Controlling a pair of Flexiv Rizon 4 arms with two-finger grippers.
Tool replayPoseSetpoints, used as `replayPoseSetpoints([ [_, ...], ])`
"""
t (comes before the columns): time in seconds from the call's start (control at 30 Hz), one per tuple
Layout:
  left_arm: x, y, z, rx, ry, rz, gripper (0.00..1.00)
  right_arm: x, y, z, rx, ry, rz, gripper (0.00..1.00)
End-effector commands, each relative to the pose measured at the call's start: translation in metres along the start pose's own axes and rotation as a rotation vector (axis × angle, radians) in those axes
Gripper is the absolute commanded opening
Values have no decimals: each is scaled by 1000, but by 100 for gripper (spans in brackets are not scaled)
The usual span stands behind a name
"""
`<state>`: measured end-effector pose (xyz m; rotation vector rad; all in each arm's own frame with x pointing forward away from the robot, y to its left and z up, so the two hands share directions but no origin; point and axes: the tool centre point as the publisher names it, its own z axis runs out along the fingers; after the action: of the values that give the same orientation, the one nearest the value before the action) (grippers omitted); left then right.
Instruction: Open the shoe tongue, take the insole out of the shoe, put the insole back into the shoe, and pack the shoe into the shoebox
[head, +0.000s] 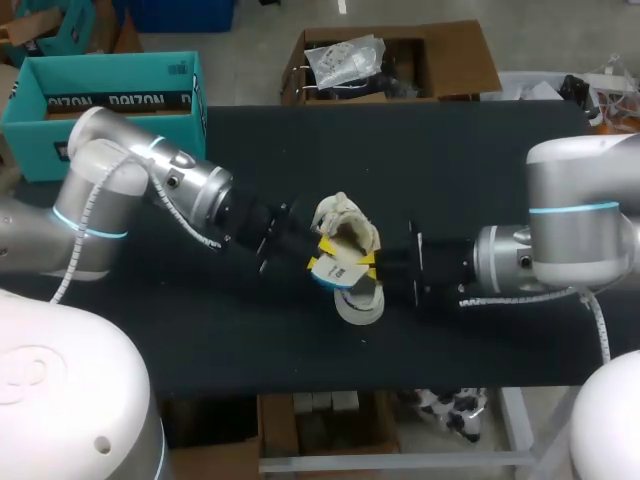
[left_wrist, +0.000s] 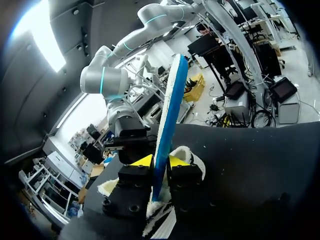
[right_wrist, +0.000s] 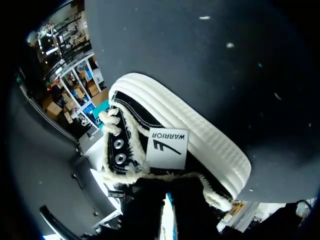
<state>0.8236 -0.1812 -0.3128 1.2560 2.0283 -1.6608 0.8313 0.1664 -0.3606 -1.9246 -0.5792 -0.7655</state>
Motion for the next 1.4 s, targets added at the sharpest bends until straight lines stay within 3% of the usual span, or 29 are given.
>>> replayPoseSetpoints([
  [0.03,2,2,0,-5,1,-2,0,-3,-3,-4,-16,14,-7,31],
  [0.07,2,3,0,-6,0,-2,0,-4,-6,-5,-24,11,-12,37],
  [0.13,2,3,-1,-8,-2,-1,0,-5,-12,-10,-33,13,-22,40],
  [0.27,2,3,0,-11,0,3,0,-6,-28,-19,-48,16,-58,40],
  [0.3,2,2,0,-12,1,4,0,-5,-32,-21,-52,16,-68,38],
  [0.37,1,2,1,-13,4,8,0,-4,-40,-23,-47,24,-90,19],
  [0.47,1,1,3,-16,7,10,0,-1,-50,-23,-45,24,-121,2],
  [0.57,1,1,6,-20,11,11,0,1,-53,-21,-33,24,-132,0],
  [0.93,-1,8,9,-57,5,8,0,1,-31,-8,6,12,-120,0],
  [1.4,0,33,15,-109,1,-23,0,0,2,0,-8,12,-90,0],
])
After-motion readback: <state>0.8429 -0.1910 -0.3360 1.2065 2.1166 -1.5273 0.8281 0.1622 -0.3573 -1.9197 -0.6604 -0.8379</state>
